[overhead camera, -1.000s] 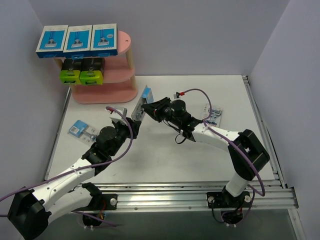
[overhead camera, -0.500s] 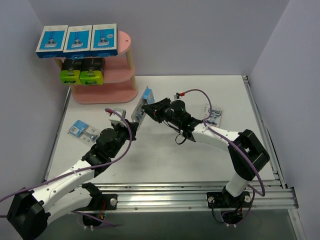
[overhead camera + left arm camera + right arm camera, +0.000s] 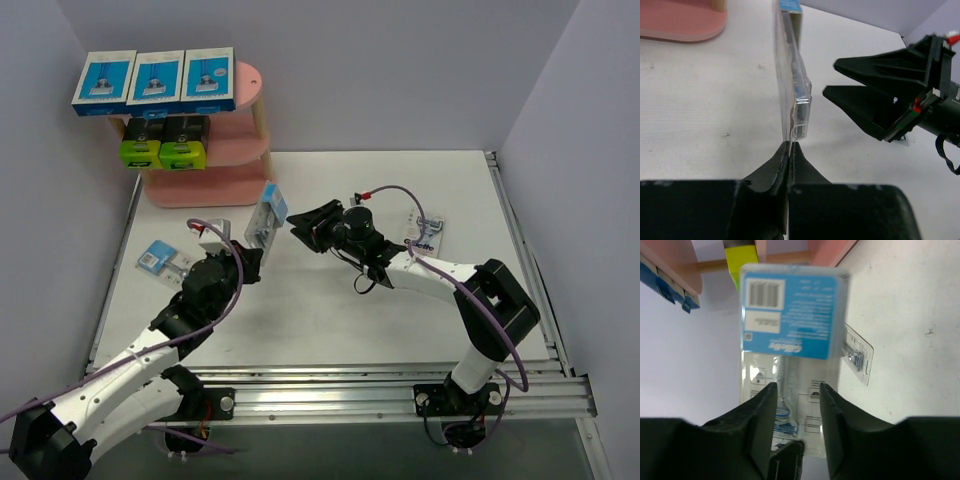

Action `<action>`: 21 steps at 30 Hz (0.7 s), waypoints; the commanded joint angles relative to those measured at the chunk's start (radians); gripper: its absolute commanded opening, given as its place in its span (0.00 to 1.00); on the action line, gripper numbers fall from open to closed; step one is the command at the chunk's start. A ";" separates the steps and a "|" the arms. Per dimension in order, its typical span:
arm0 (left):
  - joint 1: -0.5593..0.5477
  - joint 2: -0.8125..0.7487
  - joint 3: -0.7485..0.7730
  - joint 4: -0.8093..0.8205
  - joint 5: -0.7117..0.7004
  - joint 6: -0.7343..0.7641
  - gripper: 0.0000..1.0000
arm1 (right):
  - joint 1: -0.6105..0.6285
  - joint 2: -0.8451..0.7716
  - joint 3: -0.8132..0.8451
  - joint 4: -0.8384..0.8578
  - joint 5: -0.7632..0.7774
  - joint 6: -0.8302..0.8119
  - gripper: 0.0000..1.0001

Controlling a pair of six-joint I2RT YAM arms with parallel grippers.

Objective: Place and organize the shaving razors onto the shelf

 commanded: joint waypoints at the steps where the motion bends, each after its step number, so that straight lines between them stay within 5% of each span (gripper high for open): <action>1: 0.052 -0.061 0.006 -0.022 0.028 -0.069 0.02 | -0.024 -0.031 -0.023 0.072 -0.003 0.002 0.38; 6: 0.148 -0.075 0.024 -0.128 0.122 -0.120 0.02 | -0.037 -0.024 -0.073 0.132 -0.015 0.021 0.48; 13: 0.233 -0.132 0.033 -0.314 0.174 -0.158 0.02 | -0.060 -0.048 -0.119 0.140 -0.027 0.004 0.49; 21: 0.412 -0.262 -0.045 -0.334 0.260 -0.311 0.02 | -0.132 -0.096 -0.211 0.144 -0.078 -0.030 0.49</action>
